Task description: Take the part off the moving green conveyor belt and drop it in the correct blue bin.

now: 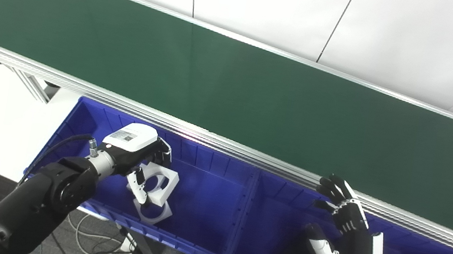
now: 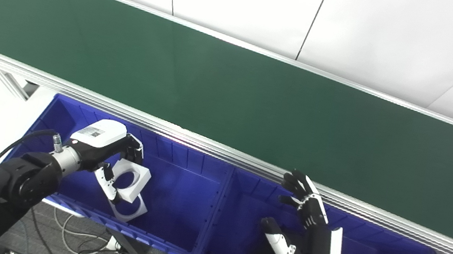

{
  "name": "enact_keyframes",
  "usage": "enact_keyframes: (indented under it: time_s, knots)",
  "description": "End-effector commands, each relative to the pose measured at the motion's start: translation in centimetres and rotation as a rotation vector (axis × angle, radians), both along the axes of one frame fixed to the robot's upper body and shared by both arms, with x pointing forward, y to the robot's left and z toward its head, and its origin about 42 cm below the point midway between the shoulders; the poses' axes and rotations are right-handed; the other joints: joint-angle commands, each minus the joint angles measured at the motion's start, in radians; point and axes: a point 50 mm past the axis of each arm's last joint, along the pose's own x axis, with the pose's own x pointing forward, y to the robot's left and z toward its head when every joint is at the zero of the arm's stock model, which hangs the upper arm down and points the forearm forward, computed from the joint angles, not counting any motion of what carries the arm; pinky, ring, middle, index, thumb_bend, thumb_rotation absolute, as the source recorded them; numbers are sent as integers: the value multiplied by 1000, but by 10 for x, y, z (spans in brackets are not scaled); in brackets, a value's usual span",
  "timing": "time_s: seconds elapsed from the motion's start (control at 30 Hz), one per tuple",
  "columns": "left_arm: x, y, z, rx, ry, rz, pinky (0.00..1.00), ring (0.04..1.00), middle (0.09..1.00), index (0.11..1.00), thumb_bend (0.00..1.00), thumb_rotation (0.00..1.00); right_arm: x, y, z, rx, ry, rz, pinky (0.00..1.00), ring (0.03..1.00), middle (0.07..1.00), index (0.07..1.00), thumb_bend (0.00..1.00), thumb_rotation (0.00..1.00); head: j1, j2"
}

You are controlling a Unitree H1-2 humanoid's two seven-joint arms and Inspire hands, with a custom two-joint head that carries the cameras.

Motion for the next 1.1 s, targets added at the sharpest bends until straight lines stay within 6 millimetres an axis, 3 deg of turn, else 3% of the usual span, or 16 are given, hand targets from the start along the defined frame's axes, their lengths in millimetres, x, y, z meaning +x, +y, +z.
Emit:
enact_keyframes:
  time_s: [0.0, 0.3, 0.4, 0.47, 0.67, 0.83, 1.07]
  knots:
    - [9, 0, 11, 6, -71, -18, 633, 544, 494, 484, 524, 0, 1, 4, 11, 16, -40, 10, 641, 770, 798, 842, 626, 589, -3, -2]
    - [9, -2, 15, -1, -83, -4, 619, 530, 453, 518, 522, 0, 3, 8, 8, 30, -42, 16, 640, 769, 796, 836, 634, 578, -15, -18]
    - [8, -3, 20, 4, -88, -5, 611, 586, 464, 534, 520, 0, 3, 9, 7, 35, -41, 15, 639, 764, 793, 833, 638, 572, -22, -26]
    - [8, -3, 23, 8, -97, -11, 647, 687, 685, 728, 764, 1, 4, 9, 7, 35, -41, 14, 640, 764, 790, 833, 639, 571, -25, -29]
    - [8, -4, 31, 49, -100, -7, 690, 800, 897, 941, 937, 40, 5, 10, 5, 43, -46, 17, 640, 761, 788, 834, 631, 545, -30, -37]
    - [6, -5, 35, 52, -115, -18, 680, 829, 957, 997, 989, 41, 4, 10, 4, 41, -46, 13, 641, 757, 788, 835, 639, 549, -35, -41]
    - [3, -6, 42, 48, -134, -26, 681, 833, 950, 1000, 1000, 85, 5, 10, 2, 39, -48, 12, 638, 758, 790, 837, 642, 553, -46, -51]
